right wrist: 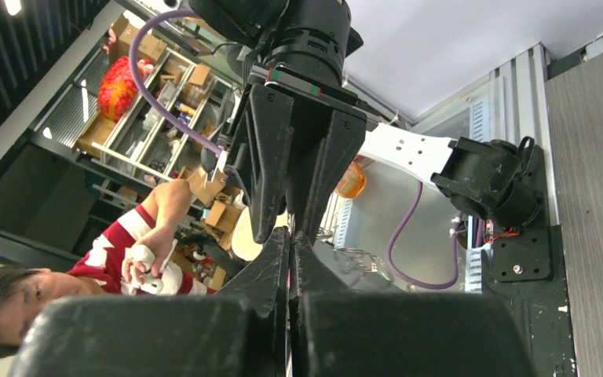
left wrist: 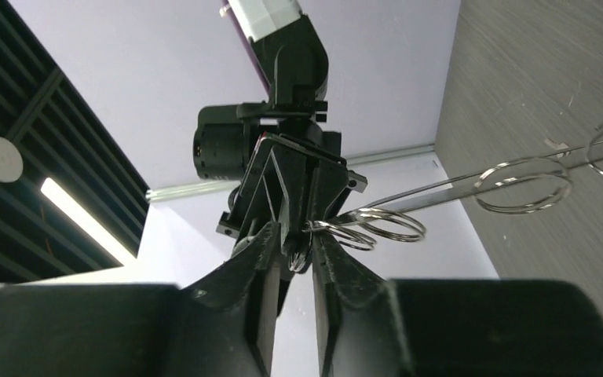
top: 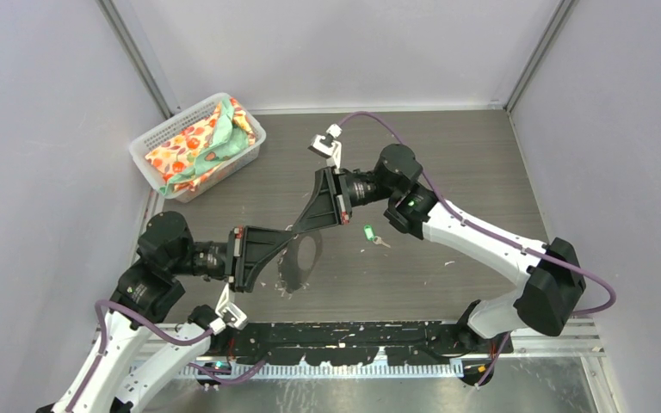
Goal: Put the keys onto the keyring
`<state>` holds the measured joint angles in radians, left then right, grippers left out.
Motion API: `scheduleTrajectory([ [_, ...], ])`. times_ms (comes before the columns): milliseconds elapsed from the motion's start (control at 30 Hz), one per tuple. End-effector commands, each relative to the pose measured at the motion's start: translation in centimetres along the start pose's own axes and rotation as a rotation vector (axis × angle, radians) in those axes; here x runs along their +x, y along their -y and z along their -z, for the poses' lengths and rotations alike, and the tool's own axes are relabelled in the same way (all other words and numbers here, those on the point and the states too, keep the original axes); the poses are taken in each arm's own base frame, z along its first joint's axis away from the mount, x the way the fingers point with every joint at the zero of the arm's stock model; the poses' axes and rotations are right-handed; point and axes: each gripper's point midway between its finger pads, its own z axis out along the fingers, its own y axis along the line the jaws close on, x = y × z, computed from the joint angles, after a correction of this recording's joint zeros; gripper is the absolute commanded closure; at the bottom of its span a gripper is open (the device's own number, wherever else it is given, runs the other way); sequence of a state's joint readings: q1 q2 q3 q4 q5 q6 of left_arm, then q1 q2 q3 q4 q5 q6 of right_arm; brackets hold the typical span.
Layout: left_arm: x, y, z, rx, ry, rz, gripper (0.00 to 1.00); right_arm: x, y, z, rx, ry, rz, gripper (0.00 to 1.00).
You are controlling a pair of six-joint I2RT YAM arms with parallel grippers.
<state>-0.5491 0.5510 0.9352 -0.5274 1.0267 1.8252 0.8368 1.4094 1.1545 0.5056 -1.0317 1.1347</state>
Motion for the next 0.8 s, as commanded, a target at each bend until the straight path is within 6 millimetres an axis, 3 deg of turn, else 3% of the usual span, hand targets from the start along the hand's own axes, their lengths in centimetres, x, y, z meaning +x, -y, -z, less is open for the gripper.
scheduleTrajectory([
  [0,-1.2,-1.6,0.1,-0.028,0.052,-0.049,0.74,-0.4,-1.0,-0.3,-0.029,-0.027,0.030,0.99],
  [133,-0.7,-1.7,0.2,-0.020,0.026,-0.028,0.70,0.0,-1.3,-0.2,-0.046,-0.046,0.030,0.99],
  [267,-0.7,-1.8,0.3,-0.011,0.025,-0.023,0.78,0.1,-1.4,-0.2,-0.060,-0.056,0.021,0.99],
  [400,-0.7,-1.3,0.6,0.028,0.006,-0.007,0.79,0.1,-2.1,-0.2,-0.093,-0.064,0.010,0.99],
  [633,-0.2,-0.7,0.9,0.074,-0.025,-0.028,0.62,0.1,-2.6,0.0,-0.109,-0.075,0.002,0.99],
  [767,0.1,-0.2,1.0,0.114,-0.043,-0.027,0.60,0.3,-2.6,0.1,-0.113,-0.078,-0.006,0.99],
])
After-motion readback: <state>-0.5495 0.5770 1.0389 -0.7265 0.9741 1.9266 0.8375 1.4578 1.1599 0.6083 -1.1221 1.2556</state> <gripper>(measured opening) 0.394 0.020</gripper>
